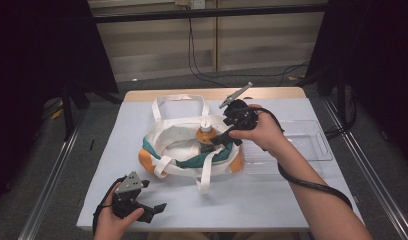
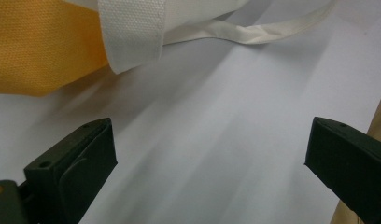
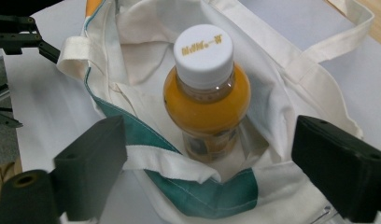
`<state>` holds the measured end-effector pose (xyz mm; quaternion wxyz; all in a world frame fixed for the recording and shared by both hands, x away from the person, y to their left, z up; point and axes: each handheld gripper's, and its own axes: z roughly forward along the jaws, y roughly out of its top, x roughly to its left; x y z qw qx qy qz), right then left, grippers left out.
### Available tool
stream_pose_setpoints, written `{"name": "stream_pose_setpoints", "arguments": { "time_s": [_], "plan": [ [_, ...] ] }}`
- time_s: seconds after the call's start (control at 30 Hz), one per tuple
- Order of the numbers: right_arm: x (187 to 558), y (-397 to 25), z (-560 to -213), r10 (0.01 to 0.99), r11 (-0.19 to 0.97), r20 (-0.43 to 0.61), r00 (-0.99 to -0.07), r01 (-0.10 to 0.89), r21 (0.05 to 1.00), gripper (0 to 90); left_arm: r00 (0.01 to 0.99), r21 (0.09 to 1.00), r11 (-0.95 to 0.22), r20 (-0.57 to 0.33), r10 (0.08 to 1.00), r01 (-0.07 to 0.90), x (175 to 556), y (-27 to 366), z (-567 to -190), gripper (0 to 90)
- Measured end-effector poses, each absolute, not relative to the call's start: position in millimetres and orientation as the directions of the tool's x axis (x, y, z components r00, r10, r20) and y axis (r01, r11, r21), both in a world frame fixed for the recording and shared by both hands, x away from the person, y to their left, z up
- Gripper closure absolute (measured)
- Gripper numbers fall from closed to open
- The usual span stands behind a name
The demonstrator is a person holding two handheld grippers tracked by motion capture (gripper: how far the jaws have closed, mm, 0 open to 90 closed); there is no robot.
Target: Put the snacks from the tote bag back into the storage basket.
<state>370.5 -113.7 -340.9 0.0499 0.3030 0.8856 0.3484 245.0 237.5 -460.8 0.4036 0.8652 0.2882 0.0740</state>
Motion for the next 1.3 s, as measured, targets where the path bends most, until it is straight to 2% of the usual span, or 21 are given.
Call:
{"name": "stream_pose_setpoints", "arguments": {
  "time_s": [0.33, 0.7, 1.13, 1.17, 1.3],
  "plan": [
    [379, -99, -334, 0.577, 0.609, 0.104, -0.81, 0.511, 0.607, 36.6, 0.821, 0.74, -0.507, -0.106, 0.561, 0.442, 245, 239, -461, 1.5],
    [387, -85, -327, 0.594, 0.617, 0.102, -0.798, 0.533, 0.58, 45.3, 0.82, 0.739, -0.504, -0.113, 0.56, 0.446, 244, 239, -462, 1.5],
    [395, -71, -330, 0.593, 0.634, 0.101, -0.799, 0.54, 0.554, 51.4, 0.822, 0.738, -0.506, -0.114, 0.558, 0.446, 243, 240, -462, 1.5],
    [396, -71, -329, 0.598, 0.636, 0.096, -0.796, 0.544, 0.547, 54.9, 0.822, 0.738, -0.507, -0.113, 0.558, 0.446, 243, 240, -462, 1.5],
    [397, -70, -328, 0.596, 0.646, 0.088, -0.798, 0.541, 0.538, 56.8, 0.823, 0.737, -0.509, -0.113, 0.557, 0.446, 243, 240, -463, 1.6]
  ]
}}
